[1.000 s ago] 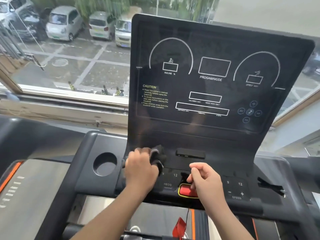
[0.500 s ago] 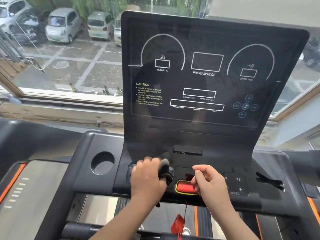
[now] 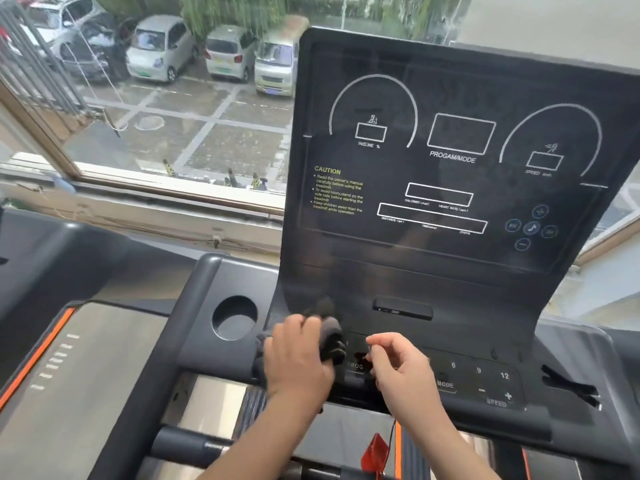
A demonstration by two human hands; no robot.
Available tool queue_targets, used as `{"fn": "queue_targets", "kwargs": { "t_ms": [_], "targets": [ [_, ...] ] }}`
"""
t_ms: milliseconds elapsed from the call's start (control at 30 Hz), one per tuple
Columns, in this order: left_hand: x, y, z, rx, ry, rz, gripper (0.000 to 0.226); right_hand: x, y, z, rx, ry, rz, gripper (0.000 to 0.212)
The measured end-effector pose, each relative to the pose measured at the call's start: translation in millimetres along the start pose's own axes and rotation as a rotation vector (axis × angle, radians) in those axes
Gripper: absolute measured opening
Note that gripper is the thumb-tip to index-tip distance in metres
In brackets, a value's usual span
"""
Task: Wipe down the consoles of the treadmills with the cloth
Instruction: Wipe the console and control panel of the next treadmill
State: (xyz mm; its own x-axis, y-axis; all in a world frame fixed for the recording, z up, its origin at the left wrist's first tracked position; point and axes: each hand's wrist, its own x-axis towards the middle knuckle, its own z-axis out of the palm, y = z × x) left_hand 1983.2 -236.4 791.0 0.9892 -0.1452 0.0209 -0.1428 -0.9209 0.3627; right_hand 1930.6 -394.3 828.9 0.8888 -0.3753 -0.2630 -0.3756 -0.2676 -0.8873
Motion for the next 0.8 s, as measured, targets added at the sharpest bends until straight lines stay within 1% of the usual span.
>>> {"fn": "queue_targets", "kwargs": {
  "t_ms": [100, 167, 200, 233, 267, 300, 333, 367, 400, 433, 500, 533, 600, 667, 800],
  "targets": [
    [-12.7, 3.6, -7.8, -0.061, -0.252, 0.117, 0.072, -1.4, 0.7, 11.4, -0.16, 0.077, -0.162, 0.03],
    [-13.1, -10.8, -23.2, -0.22, -0.3, 0.188, 0.083, -2.8, -0.7, 19.8, -0.278, 0.167, -0.356, 0.027],
    [-9.6, -20.6, -34.6, -0.387, -0.343, 0.199, 0.081, -3.1, -2.4, 23.2, -0.329, 0.193, -0.463, 0.029],
    [-5.2, -31.8, -44.3, -0.562, -0.42, 0.182, 0.072, -3.0, -4.0, 26.8, -0.366, 0.204, -0.564, 0.034],
    [0.6, -43.2, -52.6, -0.703, -0.462, 0.156, 0.058, -3.1, -6.7, 31.2, -0.392, 0.188, -0.651, 0.036],
    [8.1, -55.3, -56.6, -0.767, -0.404, 0.119, 0.043, -4.3, -11.1, 37.4, -0.419, 0.152, -0.721, 0.035],
    [17.9, -68.0, -56.0, -0.745, -0.269, 0.07, 0.031, -5.8, -13.2, 45.0, -0.456, 0.102, -0.779, 0.033],
    [28.1, -80.3, -53.5, -0.634, -0.133, 0.022, 0.024, -8.0, -11.6, 53.8, -0.517, 0.048, -0.813, 0.033],
    [37.7, -91.4, -48.6, -0.485, -0.053, -0.019, 0.02, -9.6, -6.8, 62.7, -0.611, 0.001, -0.804, 0.038],
    [44.5, -99.5, -43.6, -0.364, -0.048, -0.048, 0.017, -11.2, -1.6, 70.2, -0.737, -0.034, -0.754, 0.047],
    [48.0, -107.3, -33.1, -0.271, -0.125, -0.078, 0.011, -10.4, 13.0, 80.1, -0.969, -0.091, -0.654, 0.062],
    [46.7, -110.1, -26.4, -0.245, -0.138, -0.072, 0.011, -8.9, 20.5, 82.0, -1.033, -0.117, -0.637, 0.066],
    [43.9, -113.6, -16.7, -0.167, -0.104, -0.029, 0.022, -6.5, 27.8, 81.5, -1.076, -0.138, -0.615, 0.068],
    [48.3, -114.4, -15.0, -0.128, -0.117, -0.017, 0.028, -3.2, 27.1, 81.4, -1.08, -0.121, -0.6, 0.066],
    [62.9, -118.3, -17.0, -0.205, -0.187, -0.017, 0.034, 13.0, 7.0, 87.1, -1.046, -0.103, -0.546, 0.057]
  ]
}}
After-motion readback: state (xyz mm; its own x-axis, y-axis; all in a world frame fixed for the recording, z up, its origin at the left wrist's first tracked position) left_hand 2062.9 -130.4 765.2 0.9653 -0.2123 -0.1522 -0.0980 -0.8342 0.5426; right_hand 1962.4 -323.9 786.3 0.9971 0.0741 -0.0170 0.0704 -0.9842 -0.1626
